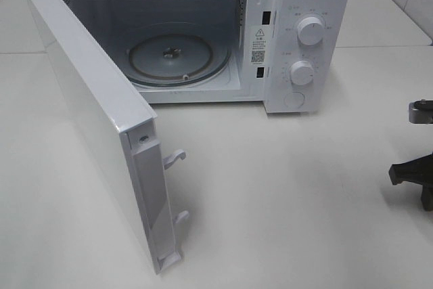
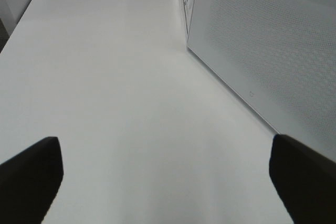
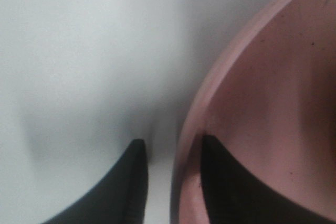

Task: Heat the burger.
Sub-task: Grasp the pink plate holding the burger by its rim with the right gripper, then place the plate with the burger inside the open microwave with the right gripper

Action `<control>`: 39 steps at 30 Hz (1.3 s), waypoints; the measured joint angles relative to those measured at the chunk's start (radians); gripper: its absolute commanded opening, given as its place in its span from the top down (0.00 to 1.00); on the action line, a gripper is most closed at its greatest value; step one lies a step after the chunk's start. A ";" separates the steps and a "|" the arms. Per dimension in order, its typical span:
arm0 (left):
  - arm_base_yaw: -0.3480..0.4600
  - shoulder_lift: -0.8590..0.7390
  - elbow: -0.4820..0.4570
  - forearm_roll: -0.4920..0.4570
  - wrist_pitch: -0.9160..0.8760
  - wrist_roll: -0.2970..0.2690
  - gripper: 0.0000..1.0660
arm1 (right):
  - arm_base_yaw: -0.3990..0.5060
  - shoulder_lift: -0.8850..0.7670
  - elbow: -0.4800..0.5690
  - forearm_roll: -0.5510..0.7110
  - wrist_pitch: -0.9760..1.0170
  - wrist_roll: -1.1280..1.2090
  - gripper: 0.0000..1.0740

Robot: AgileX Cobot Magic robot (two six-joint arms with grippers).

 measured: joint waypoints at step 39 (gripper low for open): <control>0.000 0.000 0.000 0.000 0.000 0.000 0.06 | 0.181 0.000 -0.017 -0.213 0.129 0.167 1.00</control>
